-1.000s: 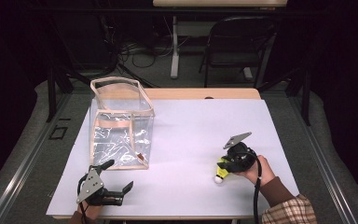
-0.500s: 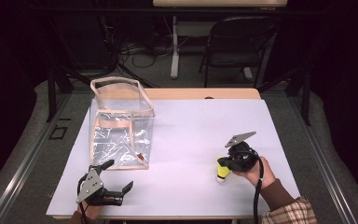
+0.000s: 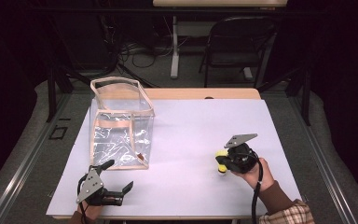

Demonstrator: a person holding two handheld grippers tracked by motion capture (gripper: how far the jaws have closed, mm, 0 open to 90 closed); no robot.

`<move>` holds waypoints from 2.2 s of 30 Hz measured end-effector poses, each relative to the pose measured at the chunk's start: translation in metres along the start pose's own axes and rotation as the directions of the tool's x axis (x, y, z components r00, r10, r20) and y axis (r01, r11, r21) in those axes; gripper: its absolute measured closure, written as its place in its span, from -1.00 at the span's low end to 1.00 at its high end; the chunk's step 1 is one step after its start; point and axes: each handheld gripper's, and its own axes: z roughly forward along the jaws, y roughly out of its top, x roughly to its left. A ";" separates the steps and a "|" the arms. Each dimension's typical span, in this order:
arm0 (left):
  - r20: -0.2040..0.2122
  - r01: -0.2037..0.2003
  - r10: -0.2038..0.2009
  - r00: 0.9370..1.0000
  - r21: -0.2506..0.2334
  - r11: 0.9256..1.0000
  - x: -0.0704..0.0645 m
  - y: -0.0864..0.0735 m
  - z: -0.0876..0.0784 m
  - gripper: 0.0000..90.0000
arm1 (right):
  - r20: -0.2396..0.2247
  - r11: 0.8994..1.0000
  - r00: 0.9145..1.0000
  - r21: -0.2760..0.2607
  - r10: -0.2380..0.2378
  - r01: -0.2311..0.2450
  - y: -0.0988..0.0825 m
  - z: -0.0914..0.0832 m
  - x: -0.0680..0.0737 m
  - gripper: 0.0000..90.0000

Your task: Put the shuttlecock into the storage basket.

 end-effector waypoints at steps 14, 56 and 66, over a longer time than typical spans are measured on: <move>0.002 0.000 0.000 1.000 0.001 1.000 0.000 0.000 0.000 -1.00 | 0.083 0.997 0.996 -0.069 -0.019 0.025 0.004 -0.001 0.000 1.00; 0.013 -0.001 0.001 1.000 0.002 1.000 0.000 0.000 0.001 -1.00 | 0.112 0.981 0.993 -0.187 -0.034 0.055 0.051 0.023 -0.002 1.00; 0.016 -0.001 0.001 1.000 0.004 1.000 -0.001 0.000 0.001 -1.00 | 0.109 0.978 0.993 -0.203 -0.036 0.057 0.061 0.025 -0.005 1.00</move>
